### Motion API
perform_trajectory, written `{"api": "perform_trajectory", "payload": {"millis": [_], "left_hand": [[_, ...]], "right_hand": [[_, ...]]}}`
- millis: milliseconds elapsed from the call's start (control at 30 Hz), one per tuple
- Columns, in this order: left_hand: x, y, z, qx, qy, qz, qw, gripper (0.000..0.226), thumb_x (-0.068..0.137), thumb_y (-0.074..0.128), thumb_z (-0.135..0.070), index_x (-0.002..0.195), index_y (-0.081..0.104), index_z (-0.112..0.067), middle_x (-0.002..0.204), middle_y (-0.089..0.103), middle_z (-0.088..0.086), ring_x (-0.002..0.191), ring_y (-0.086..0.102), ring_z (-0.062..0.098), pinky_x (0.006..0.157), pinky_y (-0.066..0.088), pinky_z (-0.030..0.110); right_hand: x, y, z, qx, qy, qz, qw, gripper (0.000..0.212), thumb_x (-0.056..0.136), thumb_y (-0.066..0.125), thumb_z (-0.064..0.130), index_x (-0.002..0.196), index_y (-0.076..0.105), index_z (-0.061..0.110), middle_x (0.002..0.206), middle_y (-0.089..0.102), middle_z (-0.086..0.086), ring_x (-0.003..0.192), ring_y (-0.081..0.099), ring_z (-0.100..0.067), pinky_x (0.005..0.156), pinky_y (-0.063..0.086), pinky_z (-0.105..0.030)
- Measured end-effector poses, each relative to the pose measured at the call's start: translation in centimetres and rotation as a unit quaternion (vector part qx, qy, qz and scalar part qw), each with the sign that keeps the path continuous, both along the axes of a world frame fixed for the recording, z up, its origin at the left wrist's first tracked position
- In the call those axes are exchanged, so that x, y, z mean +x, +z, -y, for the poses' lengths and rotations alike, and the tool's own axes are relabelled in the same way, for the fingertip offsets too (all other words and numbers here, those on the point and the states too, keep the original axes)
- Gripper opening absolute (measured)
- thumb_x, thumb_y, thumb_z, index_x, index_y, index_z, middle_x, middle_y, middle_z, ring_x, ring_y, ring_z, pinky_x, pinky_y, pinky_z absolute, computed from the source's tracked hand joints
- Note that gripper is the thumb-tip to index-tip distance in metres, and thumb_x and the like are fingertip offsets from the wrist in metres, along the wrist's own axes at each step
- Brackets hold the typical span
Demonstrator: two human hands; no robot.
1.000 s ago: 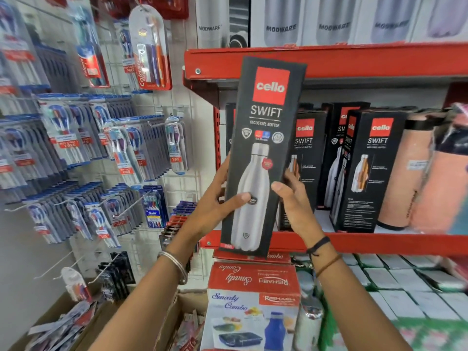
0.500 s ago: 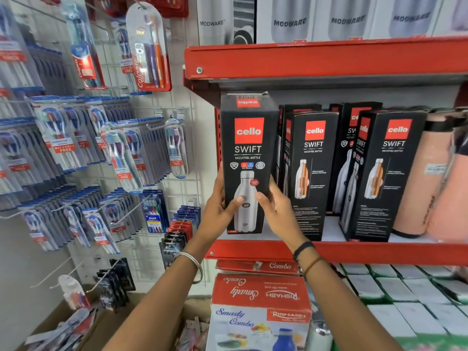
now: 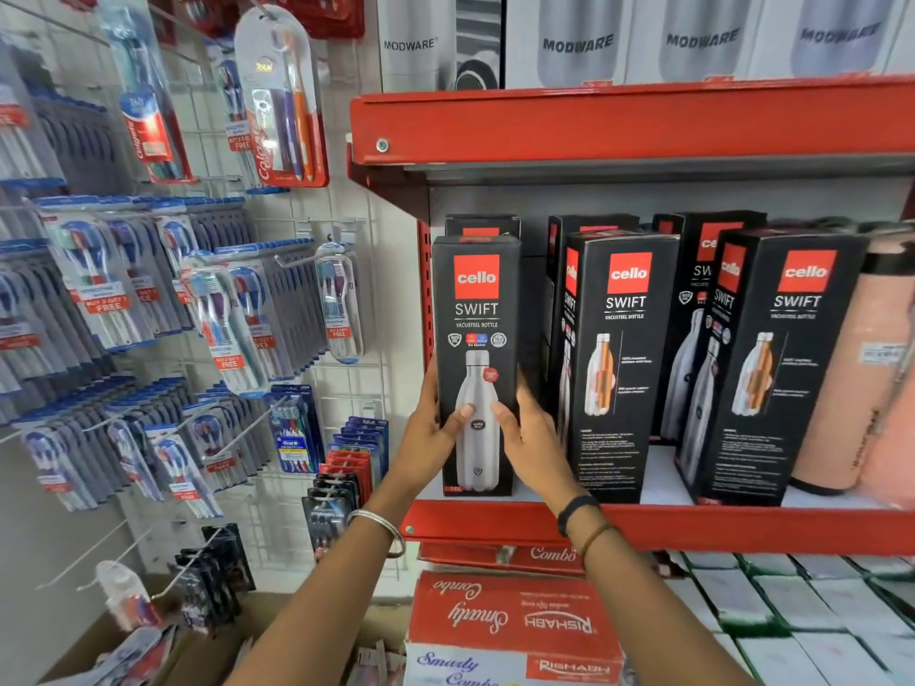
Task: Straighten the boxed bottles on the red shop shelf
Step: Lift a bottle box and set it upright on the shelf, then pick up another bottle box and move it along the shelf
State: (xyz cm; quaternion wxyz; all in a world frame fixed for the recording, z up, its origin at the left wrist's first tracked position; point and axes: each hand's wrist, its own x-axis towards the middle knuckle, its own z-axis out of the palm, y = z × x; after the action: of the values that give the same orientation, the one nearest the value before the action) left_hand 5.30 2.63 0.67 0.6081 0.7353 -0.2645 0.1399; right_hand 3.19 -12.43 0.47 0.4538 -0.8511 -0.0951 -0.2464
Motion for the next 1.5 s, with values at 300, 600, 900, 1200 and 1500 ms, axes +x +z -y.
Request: {"api": "perform_trajectory", "payload": {"millis": [300,600,900,1200,1500], "left_hand": [[-4.4,-0.7,4.0,-0.099,0.209,0.217,0.948,0.047,0.095,0.047,-0.010,0.141,0.037,-0.011,0.148,0.041,0.004,0.142,0.033,0.014,0.118,0.027,0.031],[-7.5,-0.1,12.6,-0.077,0.026,-0.024,0.996,0.042,0.103,0.027,-0.028,0.143,0.038,-0.020,0.151,0.038,-0.006,0.137,0.033,-0.002,0.119,0.023,0.027],[-9.7,0.8,12.2,-0.049,-0.021,-0.076,0.996,0.053,0.091,0.027,-0.063,0.137,0.041,-0.040,0.148,0.043,-0.011,0.138,0.038,0.000,0.117,0.028,0.025],[-11.3,3.4,10.5,-0.011,0.012,0.021,1.000,0.054,0.097,0.045,-0.030,0.148,0.030,-0.022,0.154,0.032,-0.009,0.137,0.030,-0.010,0.109,0.027,0.010],[-11.5,6.1,9.8,0.072,-0.035,0.015,0.997,0.047,0.099,0.036,-0.041,0.145,0.029,-0.035,0.121,0.056,-0.020,0.110,0.052,-0.011,0.103,0.041,0.020]], "right_hand": [[-5.6,-0.7,1.9,0.063,-0.135,0.247,0.958,0.040,0.092,0.054,0.023,0.130,0.050,0.013,0.131,0.057,0.000,0.125,0.051,-0.012,0.107,0.042,-0.030],[-5.4,0.0,5.6,-0.005,-0.293,0.055,0.955,0.115,0.068,0.067,0.065,0.147,0.009,0.005,0.145,0.037,-0.021,0.126,0.047,-0.039,0.092,0.048,-0.045],[-6.4,0.6,8.0,0.059,-0.253,0.075,0.963,0.111,0.060,0.078,0.059,0.144,0.022,0.014,0.145,0.045,-0.009,0.128,0.048,-0.031,0.090,0.046,-0.041],[-9.6,1.9,11.2,0.161,-0.102,0.142,0.971,0.112,0.055,0.078,0.054,0.147,0.020,0.024,0.150,0.038,0.001,0.137,0.037,-0.011,0.113,0.035,-0.039],[-11.8,5.6,13.6,0.131,0.121,0.073,0.981,0.095,0.072,0.070,0.039,0.149,0.015,0.029,0.159,0.024,0.001,0.144,0.027,-0.011,0.118,0.028,-0.035]]}}
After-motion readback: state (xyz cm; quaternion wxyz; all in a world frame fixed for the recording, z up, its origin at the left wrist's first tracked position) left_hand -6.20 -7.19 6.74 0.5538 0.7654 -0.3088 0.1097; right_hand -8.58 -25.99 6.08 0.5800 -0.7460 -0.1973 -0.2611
